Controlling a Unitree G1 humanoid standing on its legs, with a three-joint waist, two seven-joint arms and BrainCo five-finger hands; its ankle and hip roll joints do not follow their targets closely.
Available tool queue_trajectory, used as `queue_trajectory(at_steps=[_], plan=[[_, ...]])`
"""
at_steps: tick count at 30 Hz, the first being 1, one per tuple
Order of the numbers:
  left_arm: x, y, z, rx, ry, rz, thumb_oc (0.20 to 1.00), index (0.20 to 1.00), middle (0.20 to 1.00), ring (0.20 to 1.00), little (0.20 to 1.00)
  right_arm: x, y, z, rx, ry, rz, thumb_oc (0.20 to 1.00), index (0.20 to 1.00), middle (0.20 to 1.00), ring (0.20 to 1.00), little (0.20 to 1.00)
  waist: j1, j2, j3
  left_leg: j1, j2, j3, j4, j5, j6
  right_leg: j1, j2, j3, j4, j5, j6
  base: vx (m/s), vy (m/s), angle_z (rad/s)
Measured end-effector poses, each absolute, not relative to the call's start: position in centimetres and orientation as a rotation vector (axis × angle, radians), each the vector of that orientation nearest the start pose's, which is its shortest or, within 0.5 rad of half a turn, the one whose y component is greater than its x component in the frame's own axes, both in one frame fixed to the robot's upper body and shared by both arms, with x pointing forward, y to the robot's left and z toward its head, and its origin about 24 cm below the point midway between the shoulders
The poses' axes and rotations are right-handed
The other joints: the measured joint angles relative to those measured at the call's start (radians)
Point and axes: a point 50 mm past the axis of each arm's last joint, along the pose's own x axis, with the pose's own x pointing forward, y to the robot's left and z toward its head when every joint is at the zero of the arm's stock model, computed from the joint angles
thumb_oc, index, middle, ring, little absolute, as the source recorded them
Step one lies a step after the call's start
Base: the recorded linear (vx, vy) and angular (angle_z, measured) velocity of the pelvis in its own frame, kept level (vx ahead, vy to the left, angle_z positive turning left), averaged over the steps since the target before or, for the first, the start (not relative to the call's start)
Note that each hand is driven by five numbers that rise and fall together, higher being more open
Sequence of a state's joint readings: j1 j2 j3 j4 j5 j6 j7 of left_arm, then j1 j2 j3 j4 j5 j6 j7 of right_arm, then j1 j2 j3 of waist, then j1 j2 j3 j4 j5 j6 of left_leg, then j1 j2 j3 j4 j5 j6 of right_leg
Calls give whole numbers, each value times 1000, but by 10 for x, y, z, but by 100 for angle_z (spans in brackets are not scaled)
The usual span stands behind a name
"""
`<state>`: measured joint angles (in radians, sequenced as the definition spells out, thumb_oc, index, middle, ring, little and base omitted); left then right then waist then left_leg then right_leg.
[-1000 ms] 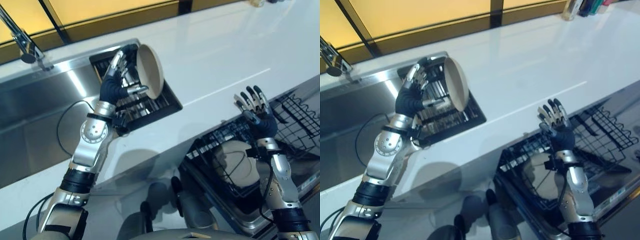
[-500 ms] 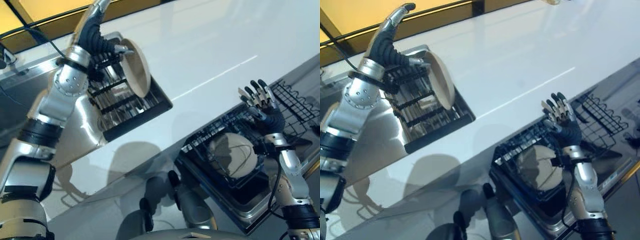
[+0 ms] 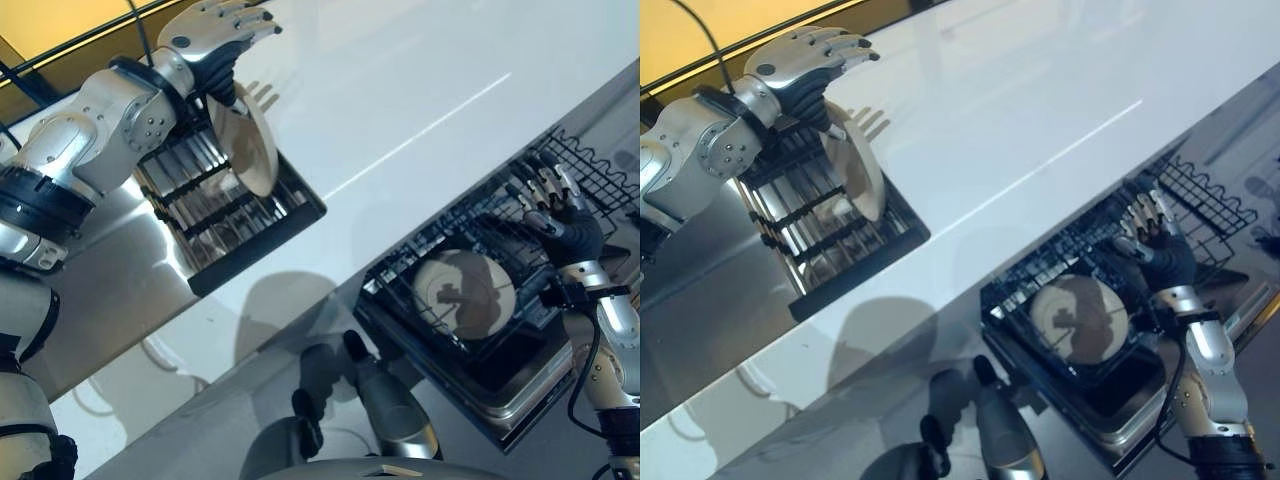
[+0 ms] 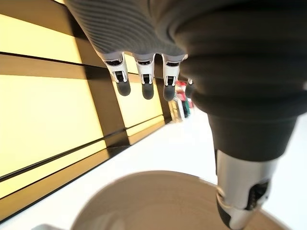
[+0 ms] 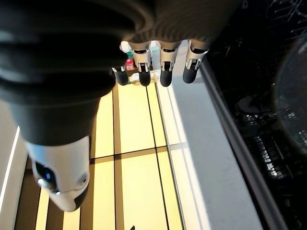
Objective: Pick up plates and place into dishwasher.
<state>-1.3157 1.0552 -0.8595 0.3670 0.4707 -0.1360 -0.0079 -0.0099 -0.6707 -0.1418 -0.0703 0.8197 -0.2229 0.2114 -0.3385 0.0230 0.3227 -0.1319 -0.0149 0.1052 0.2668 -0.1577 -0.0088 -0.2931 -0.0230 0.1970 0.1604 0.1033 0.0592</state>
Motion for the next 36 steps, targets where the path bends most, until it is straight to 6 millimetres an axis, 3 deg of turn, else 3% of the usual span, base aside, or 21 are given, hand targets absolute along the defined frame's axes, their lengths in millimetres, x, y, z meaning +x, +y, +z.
queue_trajectory(at_steps=[8,12,16,27,28,29,31,36], plan=[[367,185,319,2122,-562,-22,1000,1000,1000,1000,1000,248,-278,154,72,-409,130,1000,1000,1000,1000,1000,-13,6,9,-22,-2,7,3,-1,-2,-33,1,11,17,-1,-1,-42,13,-2],[370,183,321,2265,-530,-3,1000,1000,1000,1000,1000,252,-275,159,63,-419,143,1000,1000,1000,1000,1000,-18,10,43,-24,-7,7,5,1,0,-35,-4,9,21,-1,1,-45,-13,2],[367,173,337,2303,-514,44,1000,1000,1000,1000,1000,256,-267,158,73,-425,153,1000,1000,1000,1000,1000,-19,17,62,-40,-8,6,6,3,3,-52,-5,8,26,1,-1,-21,-1,1],[373,181,335,2311,-355,38,1000,1000,1000,1000,1000,262,-264,170,75,-473,160,1000,1000,1000,1000,1000,-30,20,64,-36,-7,7,5,3,3,-52,-2,8,29,0,-4,0,0,0],[373,181,335,2320,-351,40,931,931,931,931,931,262,-264,170,75,-473,160,1000,1000,1000,1000,1000,-31,20,64,-36,-7,7,5,3,3,-52,-2,8,29,-1,-3,0,0,0],[374,181,334,2320,-347,36,517,517,517,517,517,262,-264,170,75,-473,160,1000,1000,1000,1000,1000,-31,20,64,-36,-6,8,6,3,3,-53,-1,9,29,-2,-1,0,0,0],[375,183,333,2322,-329,26,200,200,200,200,200,262,-264,170,75,-473,160,1000,1000,1000,1000,1000,-31,20,64,-37,-6,11,6,3,2,-54,0,11,29,-3,0,-13,-15,-4],[376,186,334,2329,-282,-2,200,200,200,200,200,262,-264,170,75,-473,158,1000,1000,1000,1000,1000,-30,20,64,-39,-5,17,6,3,2,-59,1,15,30,-2,0,-11,-7,-2]])
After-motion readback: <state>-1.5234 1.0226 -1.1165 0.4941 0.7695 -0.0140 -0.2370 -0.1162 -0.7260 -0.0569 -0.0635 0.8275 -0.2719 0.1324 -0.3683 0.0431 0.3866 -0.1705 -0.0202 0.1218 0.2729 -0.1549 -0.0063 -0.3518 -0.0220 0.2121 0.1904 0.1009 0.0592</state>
